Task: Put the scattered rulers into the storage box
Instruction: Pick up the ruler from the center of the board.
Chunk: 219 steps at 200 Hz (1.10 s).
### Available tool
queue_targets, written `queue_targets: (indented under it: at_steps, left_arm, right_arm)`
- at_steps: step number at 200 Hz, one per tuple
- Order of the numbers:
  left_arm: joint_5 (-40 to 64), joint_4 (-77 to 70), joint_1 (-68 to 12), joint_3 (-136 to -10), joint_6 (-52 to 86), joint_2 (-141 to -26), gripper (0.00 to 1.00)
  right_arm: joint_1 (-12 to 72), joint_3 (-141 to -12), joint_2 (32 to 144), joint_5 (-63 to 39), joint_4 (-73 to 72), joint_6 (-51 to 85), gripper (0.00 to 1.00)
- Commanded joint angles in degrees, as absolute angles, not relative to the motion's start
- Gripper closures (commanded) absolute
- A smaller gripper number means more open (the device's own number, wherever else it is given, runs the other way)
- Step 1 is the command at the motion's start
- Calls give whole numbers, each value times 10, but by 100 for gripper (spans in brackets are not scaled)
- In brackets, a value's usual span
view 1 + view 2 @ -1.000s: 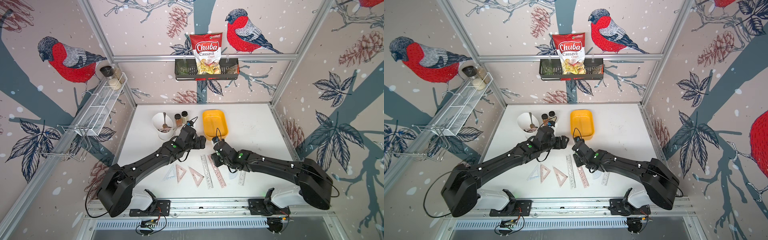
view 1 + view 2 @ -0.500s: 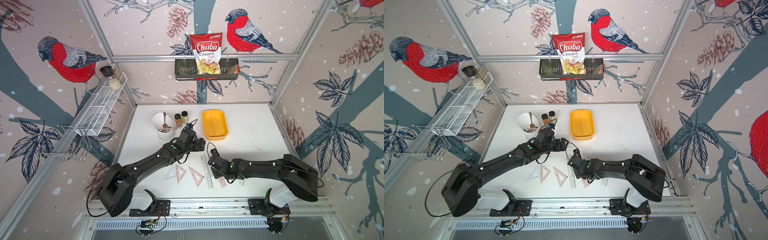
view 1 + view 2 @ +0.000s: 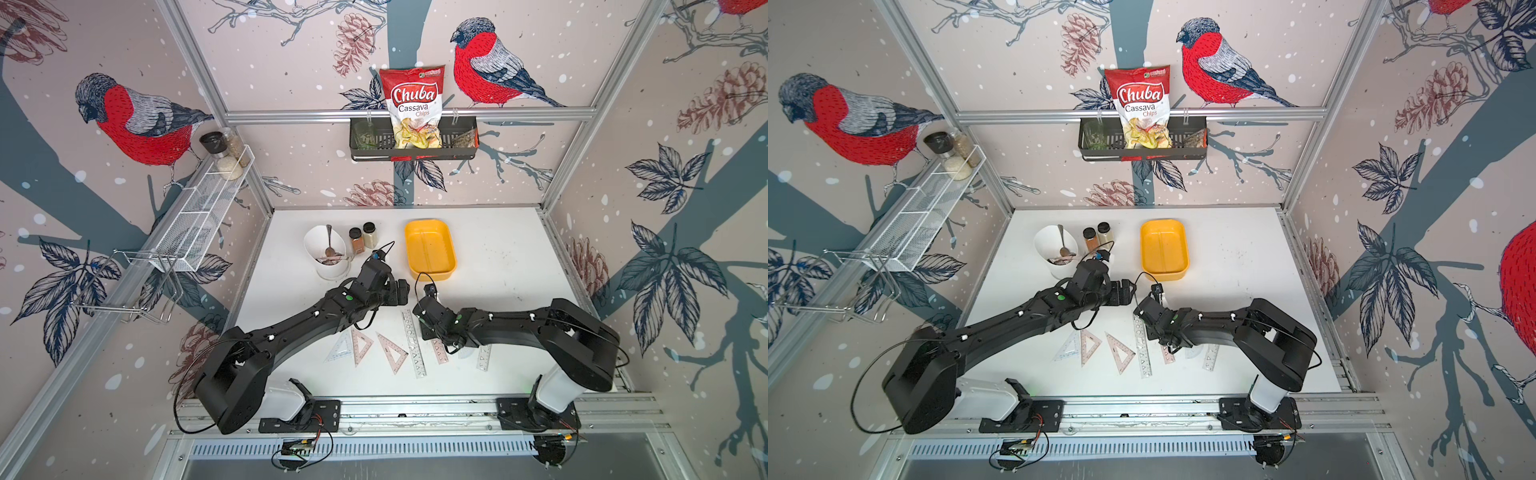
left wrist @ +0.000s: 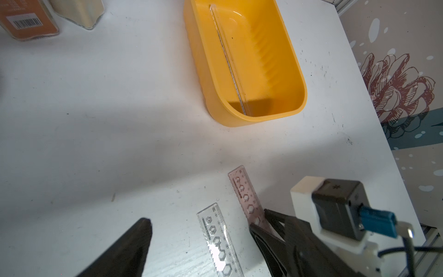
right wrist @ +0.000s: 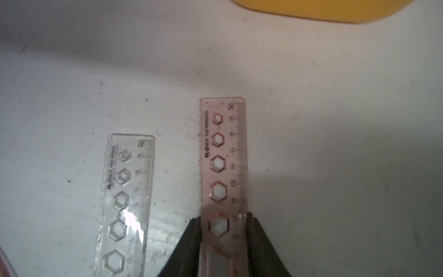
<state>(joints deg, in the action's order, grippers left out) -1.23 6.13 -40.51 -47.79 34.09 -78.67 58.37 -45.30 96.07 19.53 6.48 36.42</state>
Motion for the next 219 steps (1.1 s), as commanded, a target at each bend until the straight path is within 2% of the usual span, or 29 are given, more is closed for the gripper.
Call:
queue_targets:
  at_steps: [1, 35, 74, 91, 123, 146, 219]
  left_arm:
    - [-5, 34, -405, -471, 343, -783, 10]
    - [25, 19, -405, -462, 352, -788, 12]
    - [87, -14, -409, -449, 376, -803, 23]
    - [120, -29, -414, -448, 389, -819, 30]
    - [157, -51, -427, -456, 409, -861, 45]
    - [168, -48, -438, -473, 416, -893, 55]
    - [169, -30, -449, -513, 422, -958, 55]
  right_arm:
    - [569, -464, 974, 189, 96, 383, 66]
    - [557, -478, 944, 149, 79, 378, 57]
    - [533, -435, 878, 78, 19, 370, 54]
    - [512, -399, 861, 33, -24, 367, 60]
    - [485, -358, 853, -15, -69, 356, 82]
    - [474, -341, 852, -23, -81, 351, 93]
    - [444, -307, 843, -46, -106, 332, 97]
